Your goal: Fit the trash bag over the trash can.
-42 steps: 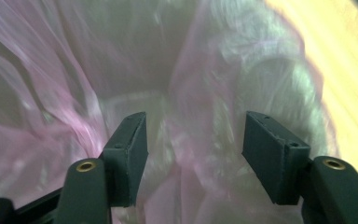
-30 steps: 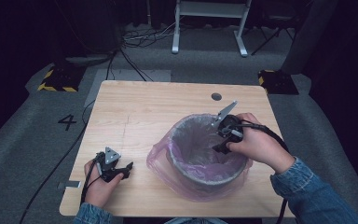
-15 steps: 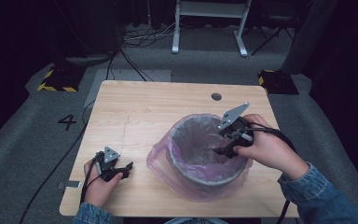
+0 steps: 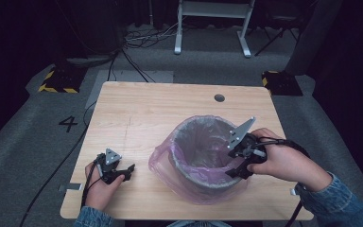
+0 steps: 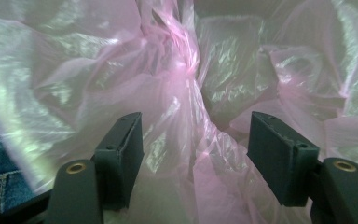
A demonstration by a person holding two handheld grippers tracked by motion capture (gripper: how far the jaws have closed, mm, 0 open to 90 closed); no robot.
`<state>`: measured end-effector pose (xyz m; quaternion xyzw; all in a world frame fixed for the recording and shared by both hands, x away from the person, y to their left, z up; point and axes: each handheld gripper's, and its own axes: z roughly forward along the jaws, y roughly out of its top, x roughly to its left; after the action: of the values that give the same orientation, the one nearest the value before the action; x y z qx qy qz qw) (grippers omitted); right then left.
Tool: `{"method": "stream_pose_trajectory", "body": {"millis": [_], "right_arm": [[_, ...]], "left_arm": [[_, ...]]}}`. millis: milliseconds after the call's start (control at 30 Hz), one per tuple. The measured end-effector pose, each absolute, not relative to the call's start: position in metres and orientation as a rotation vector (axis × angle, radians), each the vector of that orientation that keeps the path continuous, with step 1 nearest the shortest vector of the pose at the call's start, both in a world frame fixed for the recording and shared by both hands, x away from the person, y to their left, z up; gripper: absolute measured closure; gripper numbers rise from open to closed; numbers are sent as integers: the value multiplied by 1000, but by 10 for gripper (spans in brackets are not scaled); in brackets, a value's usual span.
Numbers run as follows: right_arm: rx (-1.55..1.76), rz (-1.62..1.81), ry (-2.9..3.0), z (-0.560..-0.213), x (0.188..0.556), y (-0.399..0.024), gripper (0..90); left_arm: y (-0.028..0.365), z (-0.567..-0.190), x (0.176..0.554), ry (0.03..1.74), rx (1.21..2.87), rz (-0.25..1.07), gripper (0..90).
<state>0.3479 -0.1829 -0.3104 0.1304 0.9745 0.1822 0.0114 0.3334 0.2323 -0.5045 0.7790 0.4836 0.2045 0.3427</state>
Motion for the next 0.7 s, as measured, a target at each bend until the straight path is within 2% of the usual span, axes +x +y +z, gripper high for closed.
{"method": "stream_pose_trajectory", "body": {"millis": [167, 467, 700], "right_arm": [[415, 488, 3066, -312, 350, -173, 365], [296, 831, 2943, -284, 351, -142, 344], [186, 699, 3072, -306, 350, -101, 326]], "left_arm": [[233, -504, 334, 1254, 2028, 529, 269], [231, -504, 336, 1257, 2029, 530, 252], [231, -504, 337, 1257, 2032, 526, 245]]}}
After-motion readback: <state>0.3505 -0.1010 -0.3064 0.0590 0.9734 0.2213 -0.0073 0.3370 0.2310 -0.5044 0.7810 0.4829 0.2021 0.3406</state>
